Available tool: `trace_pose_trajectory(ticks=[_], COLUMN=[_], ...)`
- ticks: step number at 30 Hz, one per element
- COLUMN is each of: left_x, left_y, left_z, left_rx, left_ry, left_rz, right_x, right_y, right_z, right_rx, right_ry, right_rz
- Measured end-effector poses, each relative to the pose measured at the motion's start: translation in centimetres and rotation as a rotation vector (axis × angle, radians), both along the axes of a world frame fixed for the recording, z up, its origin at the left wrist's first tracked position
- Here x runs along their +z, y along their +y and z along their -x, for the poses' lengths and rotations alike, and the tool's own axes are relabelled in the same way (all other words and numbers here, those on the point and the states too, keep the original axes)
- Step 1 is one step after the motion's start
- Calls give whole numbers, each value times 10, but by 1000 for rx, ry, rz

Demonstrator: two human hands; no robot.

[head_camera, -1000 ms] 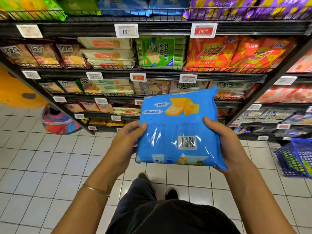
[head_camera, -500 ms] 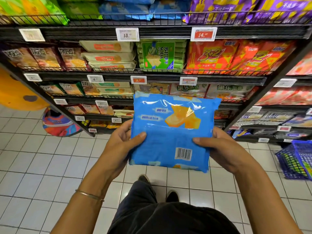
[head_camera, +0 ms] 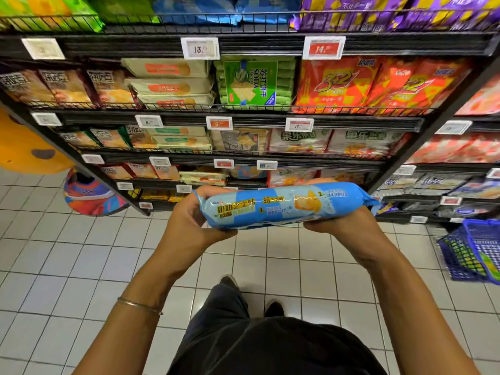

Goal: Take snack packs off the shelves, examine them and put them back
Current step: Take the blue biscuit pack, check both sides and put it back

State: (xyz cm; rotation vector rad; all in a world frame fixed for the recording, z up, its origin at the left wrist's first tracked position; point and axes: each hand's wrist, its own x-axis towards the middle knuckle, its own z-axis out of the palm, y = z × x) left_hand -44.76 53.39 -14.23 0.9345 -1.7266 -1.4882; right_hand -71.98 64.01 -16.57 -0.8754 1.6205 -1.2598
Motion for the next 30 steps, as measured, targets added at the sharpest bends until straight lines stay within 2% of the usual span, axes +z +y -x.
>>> trace_pose_trajectory(ticks=[2,5,8,14,17,21,22,24,26,28,29,30], left_x=[-1,-3,-1,10,14,12,9,5,0,-1,-4,-6], left_y=[0,-3,-5,-5,-3,10,12,21,24,22,19,16], left_z=[-1,-1,0,8,7,18,24,37,44,45,43,40], left_rx=[-1,-14,69,144,122,15,-4,-34,-79,-92,-78,-72], left_ry=[30,94,166,215,379,632,642,538,489,531,611,638], left_rz=[-69,-178,-343,-521,-660,-821,-831,-853,-991,-1120,-1151,-1102], right_x=[0,0,3,10,13,13,12,12,14,18,20,22], right_y=[-2,-4,-5,-6,-7,-10,-11,-14,-17,-20,-20,-20], right_z=[-1,1,1,-7,-8,-19,-25,-39,-52,-57,-57,-55], right_rx=[6,-13,-24,-44,-71,-120,-103,-27,56,102,94,70], right_ry=[1,-150,-252,-305,-367,-562,-595,-634,-546,-199,-10,122], right_rz=[10,23,47,41,37,31,41,30,-23,-53,-43,-17])
